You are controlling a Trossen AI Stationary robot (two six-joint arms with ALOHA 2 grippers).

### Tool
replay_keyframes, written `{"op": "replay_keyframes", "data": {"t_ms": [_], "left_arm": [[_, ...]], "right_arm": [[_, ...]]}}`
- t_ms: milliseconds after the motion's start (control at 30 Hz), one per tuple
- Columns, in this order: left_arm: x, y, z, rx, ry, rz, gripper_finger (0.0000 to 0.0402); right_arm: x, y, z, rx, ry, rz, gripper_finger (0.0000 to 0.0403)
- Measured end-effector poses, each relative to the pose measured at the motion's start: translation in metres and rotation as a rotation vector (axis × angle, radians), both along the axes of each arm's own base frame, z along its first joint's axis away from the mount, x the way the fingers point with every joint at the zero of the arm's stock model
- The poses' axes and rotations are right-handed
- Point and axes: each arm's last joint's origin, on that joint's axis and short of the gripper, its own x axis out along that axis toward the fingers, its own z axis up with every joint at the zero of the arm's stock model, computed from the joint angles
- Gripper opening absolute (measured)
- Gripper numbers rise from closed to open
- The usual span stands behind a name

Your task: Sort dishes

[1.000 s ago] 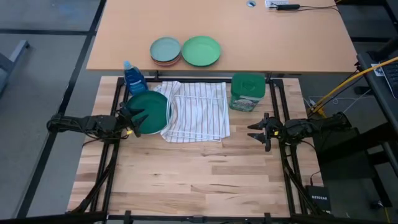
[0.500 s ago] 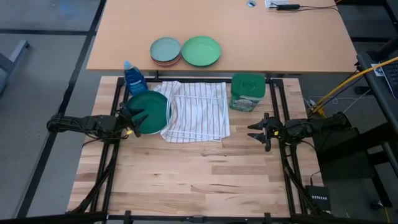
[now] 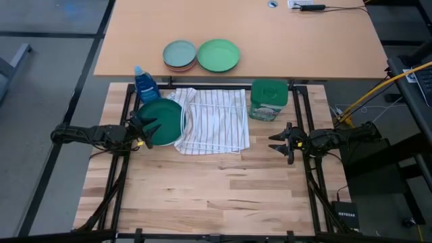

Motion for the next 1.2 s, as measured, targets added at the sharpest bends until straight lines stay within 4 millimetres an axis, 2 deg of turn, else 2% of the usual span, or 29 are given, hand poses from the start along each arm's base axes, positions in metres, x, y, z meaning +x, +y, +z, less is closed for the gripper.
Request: {"op": "replay_keyframes", "data": {"t_ms": [433, 700, 967, 1100, 1200], "left_arm": [[0.0, 0.0, 0.0, 0.099, 0.075, -0.024, 0.0153], [0.001, 0.0, 0.004, -0.13, -0.143, 0.027, 0.0153], [0.003, -0.001, 0.016, -0.233, -0.338, 0.025, 0.0153], [0.007, -0.006, 0.021, -0.277, -0.362, -0.176, 0.0153], [0.012, -0.01, 0.021, -0.375, -0.361, -0.31, 0.0153]], "right_arm": [[0.0, 0.0, 0.0, -0.002, -0.001, -0.008, 0.0186], [0.0, 0.0, 0.0, -0.002, -0.001, -0.011, 0.0186], [0.0, 0.0, 0.0, -0.002, -0.001, -0.011, 0.0186], [0.0, 0.0, 0.0, -0.002, -0.001, -0.011, 0.0186], [0.0, 0.0, 0.0, -0.002, -0.002, -0.012, 0.0186]]}}
